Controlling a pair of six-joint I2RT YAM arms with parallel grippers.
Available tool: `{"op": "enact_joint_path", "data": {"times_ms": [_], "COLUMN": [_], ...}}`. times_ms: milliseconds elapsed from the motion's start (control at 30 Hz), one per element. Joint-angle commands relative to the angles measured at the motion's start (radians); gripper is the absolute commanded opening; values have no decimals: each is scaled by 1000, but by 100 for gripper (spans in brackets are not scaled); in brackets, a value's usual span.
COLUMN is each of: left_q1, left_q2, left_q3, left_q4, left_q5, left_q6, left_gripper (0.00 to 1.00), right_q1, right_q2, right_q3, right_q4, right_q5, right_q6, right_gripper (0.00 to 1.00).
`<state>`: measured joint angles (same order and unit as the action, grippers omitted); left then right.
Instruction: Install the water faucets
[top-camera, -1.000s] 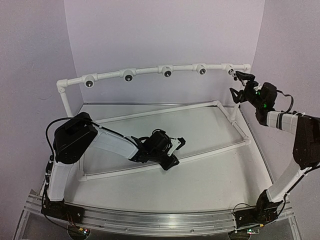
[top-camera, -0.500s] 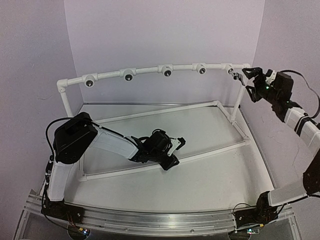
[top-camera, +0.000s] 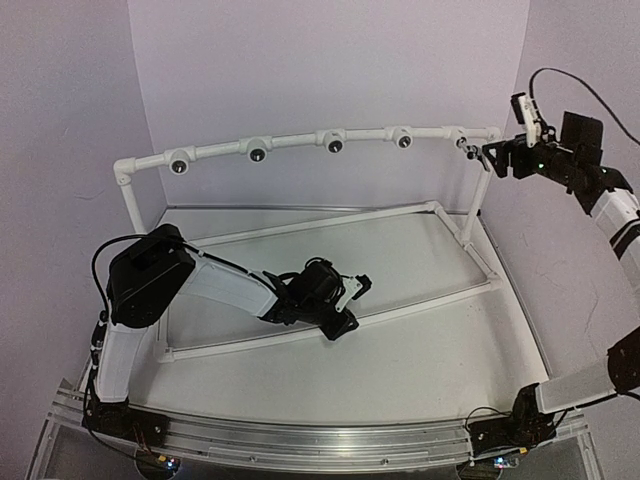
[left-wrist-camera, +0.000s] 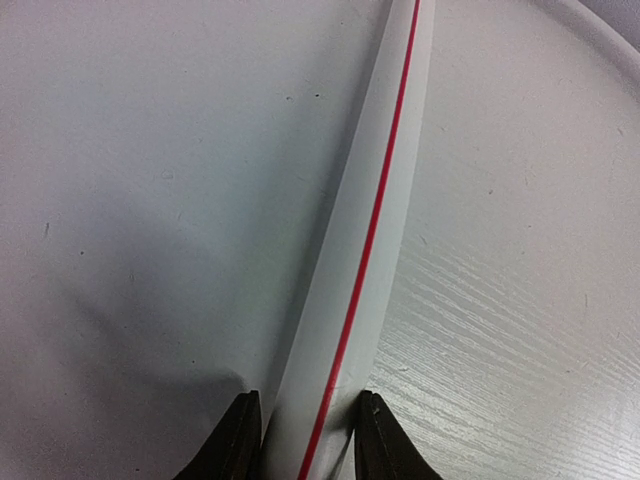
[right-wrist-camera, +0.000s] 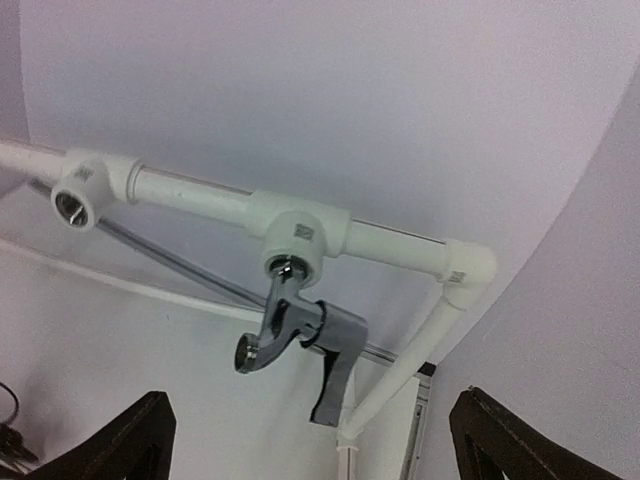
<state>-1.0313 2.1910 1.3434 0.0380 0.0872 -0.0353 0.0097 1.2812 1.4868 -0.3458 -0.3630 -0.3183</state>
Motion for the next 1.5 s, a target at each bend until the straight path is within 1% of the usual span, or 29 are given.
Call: {"op": "enact_joint_path", "data": {"times_ms": [0,133,167,233,267,333,433,500,533,567,600,633,700,767,800,833,900,967,1000,1133,1200,1233,1267,1300,1333,1367,1400,1433,1467], "left_q1": [-4,-4,-4,-5,-4,-4,-4,-4,-4,-4,-4,-4,-5,-4,-4,-4,-4,-4,-4,-4,-4,-4,-4,-4,-4,-4,-4,-4,-4], "left_q2": [168,161,161,159,159,159,160,159,159,161,161,162,162,163,164,165,167,168,168,169,168,170,169,168,168,167,167,165,163], "left_q3": [-104,-110,-111,-116,-116,-115,-114,-115,-115,-114,-113,-113,-113,-112,-111,-110,-109,-106,-107,-107,-106,-105,-106,-107,-107,-108,-109,-111,-112], "left_q4": [-475,-473,-472,-470,-471,-473,-475,-476,-477,-478,-480,-480,-478,-480,-480,-481,-481,-484,-484,-485,-484,-486,-485,-484,-483,-481,-480,-478,-478], "left_q5": [-13,-14,-13,-12,-12,-12,-11,-10,-10,-10,-11,-10,-10,-9,-9,-8,-8,-8,-7,-5,-6,-6,-6,-6,-6,-6,-6,-6,-6], "left_q6": [-95,-98,-98,-100,-100,-100,-101,-100,-101,-100,-100,-102,-103,-104,-103,-103,-101,-101,-101,-96,-95,-95,-95,-96,-97,-99,-99,-100,-100], "left_gripper": [0,0,0,0,0,0,0,0,0,0,0,0,0,0,0,0,0,0,0,0,0,0,0,0,0,0,0,0,0], "right_q1": [89,167,171,208,218,230,232,234,235,235,239,239,240,240,240,240,240,238,239,221,188,155,136,126,118,117,118,119,121], "right_q2": [67,132,140,179,195,226,248,262,270,272,277,277,272,264,256,251,244,231,230,237,242,240,236,232,237,256,278,328,377], "right_q3": [26,57,62,82,86,79,81,79,79,80,85,85,77,66,53,45,33,20,19,16,-10,-69,-141,-196,-315,-382,-410,-428,-416], "right_q4": [-34,57,59,82,98,171,201,216,222,223,223,222,222,222,222,222,222,222,222,229,254,340,451,539,764,948,1061,1251,1387], "right_q5": [65,224,234,347,399,525,560,567,566,567,558,550,517,481,447,426,388,351,337,186,110,15,-42,-72,-107,-117,-118,-117,-100], "right_q6": [-384,-473,-476,-504,-517,-526,-513,-511,-502,-498,-463,-446,-371,-298,-228,-150,-1,227,310,800,1088,1291,1477,1594,1855,2026,2126,2284,2394], "right_gripper": [98,98,98,97,94,86,80,72,65,62,45,39,22,13,4,0,0,0,0,0,0,0,0,0,0,0,0,0,0]}}
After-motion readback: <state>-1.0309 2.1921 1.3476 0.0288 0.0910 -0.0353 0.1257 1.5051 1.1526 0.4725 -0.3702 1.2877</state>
